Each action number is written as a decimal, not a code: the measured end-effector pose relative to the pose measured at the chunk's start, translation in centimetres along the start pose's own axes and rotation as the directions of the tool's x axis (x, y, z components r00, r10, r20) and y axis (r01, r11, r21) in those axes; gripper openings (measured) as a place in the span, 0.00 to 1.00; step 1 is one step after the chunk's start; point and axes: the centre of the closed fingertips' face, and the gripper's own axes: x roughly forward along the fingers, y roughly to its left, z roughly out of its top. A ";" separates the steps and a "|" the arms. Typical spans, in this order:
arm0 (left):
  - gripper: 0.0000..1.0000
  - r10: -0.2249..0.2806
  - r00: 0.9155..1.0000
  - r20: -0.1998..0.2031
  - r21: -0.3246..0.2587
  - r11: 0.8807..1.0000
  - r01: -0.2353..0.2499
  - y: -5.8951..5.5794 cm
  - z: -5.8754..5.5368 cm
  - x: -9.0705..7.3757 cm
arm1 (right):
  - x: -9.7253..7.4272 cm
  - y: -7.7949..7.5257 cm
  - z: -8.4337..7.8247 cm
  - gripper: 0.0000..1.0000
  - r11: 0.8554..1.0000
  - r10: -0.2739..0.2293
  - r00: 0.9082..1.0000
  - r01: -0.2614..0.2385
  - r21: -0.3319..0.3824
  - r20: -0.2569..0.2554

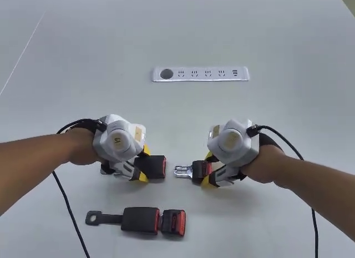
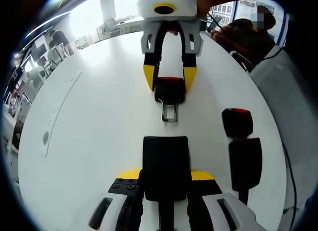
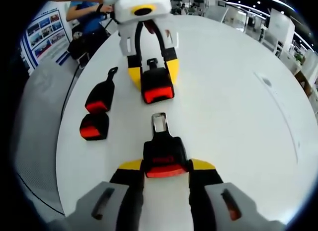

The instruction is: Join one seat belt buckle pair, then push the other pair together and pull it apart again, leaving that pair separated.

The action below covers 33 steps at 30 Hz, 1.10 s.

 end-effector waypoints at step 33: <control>0.35 0.005 1.000 -0.016 -0.006 1.000 -0.006 -0.5 0.5 -0.3 | -3.5 -0.5 -5.4 0.35 0.997 -0.034 0.999 0.035 0.066 -0.021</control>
